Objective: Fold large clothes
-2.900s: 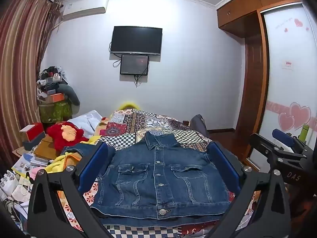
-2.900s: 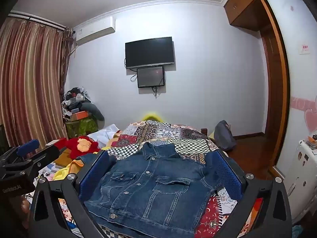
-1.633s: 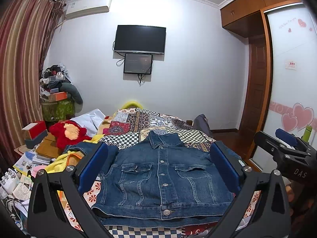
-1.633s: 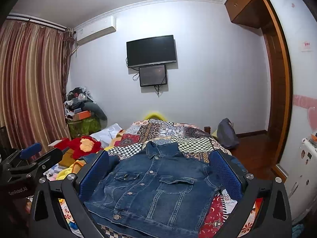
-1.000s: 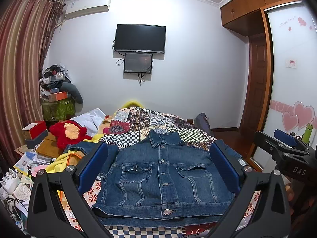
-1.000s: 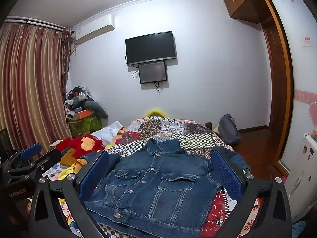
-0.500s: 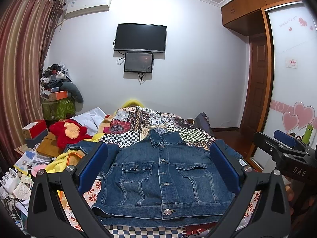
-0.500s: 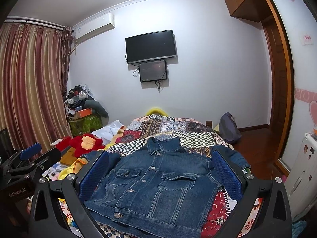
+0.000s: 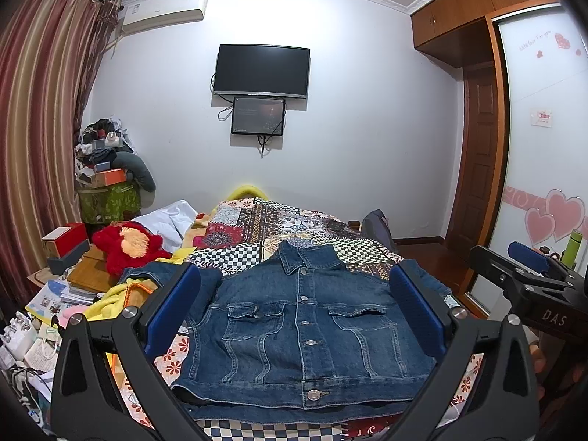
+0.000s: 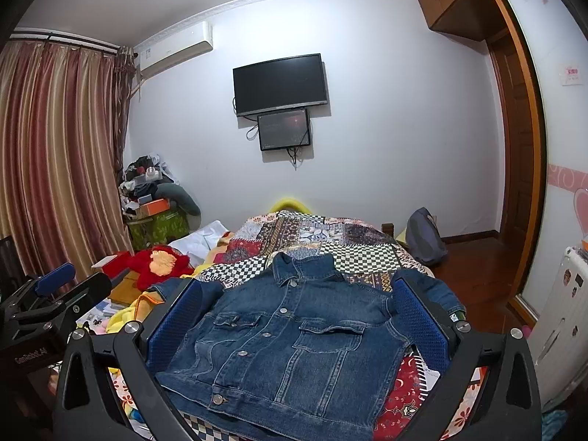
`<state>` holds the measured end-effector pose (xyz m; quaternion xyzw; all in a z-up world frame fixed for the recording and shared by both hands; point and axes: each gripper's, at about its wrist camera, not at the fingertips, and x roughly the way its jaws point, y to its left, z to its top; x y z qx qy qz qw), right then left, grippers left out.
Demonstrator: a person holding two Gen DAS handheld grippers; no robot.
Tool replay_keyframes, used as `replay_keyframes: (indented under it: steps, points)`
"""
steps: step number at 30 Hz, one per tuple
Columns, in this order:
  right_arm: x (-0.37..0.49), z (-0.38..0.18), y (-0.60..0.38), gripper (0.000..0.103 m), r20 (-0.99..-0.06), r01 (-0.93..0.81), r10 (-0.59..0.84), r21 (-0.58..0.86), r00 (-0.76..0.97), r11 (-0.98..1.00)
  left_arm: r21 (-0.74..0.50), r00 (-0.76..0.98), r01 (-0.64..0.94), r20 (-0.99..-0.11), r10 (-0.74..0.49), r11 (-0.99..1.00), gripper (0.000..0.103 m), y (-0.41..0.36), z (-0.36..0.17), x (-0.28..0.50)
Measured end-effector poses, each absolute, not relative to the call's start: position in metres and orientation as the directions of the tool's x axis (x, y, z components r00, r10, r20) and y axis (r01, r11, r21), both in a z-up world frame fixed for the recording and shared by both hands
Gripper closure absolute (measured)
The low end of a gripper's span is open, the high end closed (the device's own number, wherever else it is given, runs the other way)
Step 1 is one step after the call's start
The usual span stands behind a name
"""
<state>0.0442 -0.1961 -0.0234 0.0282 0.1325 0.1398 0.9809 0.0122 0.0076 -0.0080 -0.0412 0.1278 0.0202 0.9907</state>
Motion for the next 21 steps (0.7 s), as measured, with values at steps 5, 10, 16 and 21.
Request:
replay_keyframes:
  steps: [5, 10, 16, 21]
  points:
    - [0.051, -0.025, -0.192, 0.000, -0.273, -0.271, 0.284, 0.086, 0.919, 0.959, -0.091, 0.960, -0.061, -0.277, 0.034, 0.994, 0.000, 0.013, -0.012, 0.022]
    - [0.075, -0.031, -0.184, 0.000, -0.322, -0.268, 0.278, 0.077, 0.905, 0.960, -0.110, 0.943, -0.088, -0.328, 0.048, 0.990, 0.000, 0.026, -0.023, 0.049]
    - [0.119, -0.044, -0.169, 0.000, -0.412, -0.257, 0.262, 0.068, 0.873, 0.964, -0.185, 0.888, -0.198, -0.450, 0.096, 0.963, 0.000, 0.063, -0.054, 0.099]
    - [0.166, -0.061, -0.156, 0.000, -0.489, -0.246, 0.242, 0.057, 0.838, 0.968, -0.160, 0.797, -0.322, -0.577, 0.177, 0.933, 0.000, 0.101, -0.092, 0.145]
